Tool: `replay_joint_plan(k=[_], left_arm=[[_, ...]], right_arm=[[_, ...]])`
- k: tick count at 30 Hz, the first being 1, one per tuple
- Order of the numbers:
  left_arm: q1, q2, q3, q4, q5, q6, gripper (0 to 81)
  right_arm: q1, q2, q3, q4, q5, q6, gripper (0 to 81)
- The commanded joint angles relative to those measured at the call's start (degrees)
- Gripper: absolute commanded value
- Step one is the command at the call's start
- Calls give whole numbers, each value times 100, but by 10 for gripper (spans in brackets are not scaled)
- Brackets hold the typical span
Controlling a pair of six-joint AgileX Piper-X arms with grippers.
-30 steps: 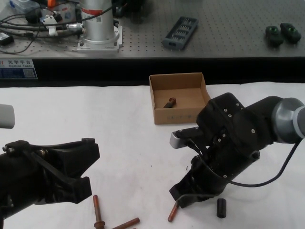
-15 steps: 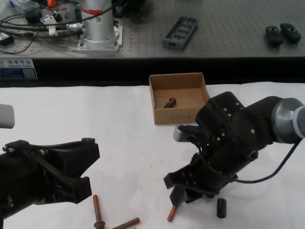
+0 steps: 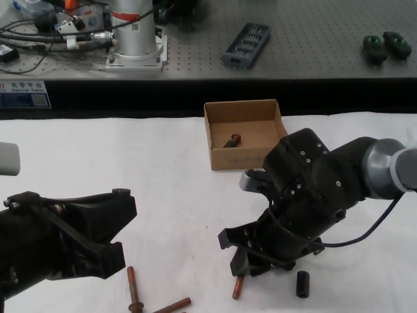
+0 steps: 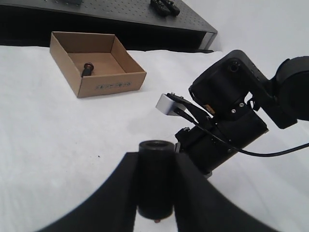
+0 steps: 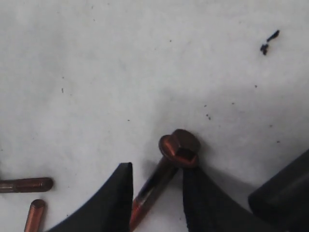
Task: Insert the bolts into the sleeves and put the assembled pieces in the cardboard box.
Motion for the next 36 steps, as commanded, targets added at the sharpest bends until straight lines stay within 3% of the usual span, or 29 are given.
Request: replay_joint_plan(k=[1, 15, 23, 36], left_arm=[[19, -47, -27, -32, 73, -11, 73], [19, -47, -27, -32, 73, -11, 73], [19, -47, -27, -32, 93, -11, 73], [19, -47, -27, -32, 93, -11, 73]], right_arm=[[64, 166, -18, -18, -28, 4, 286], [506, 322, -169, 355, 592, 123, 283], [506, 322, -296, 1173, 1231, -520, 111], [506, 322, -296, 1900, 1578, -1571, 133]])
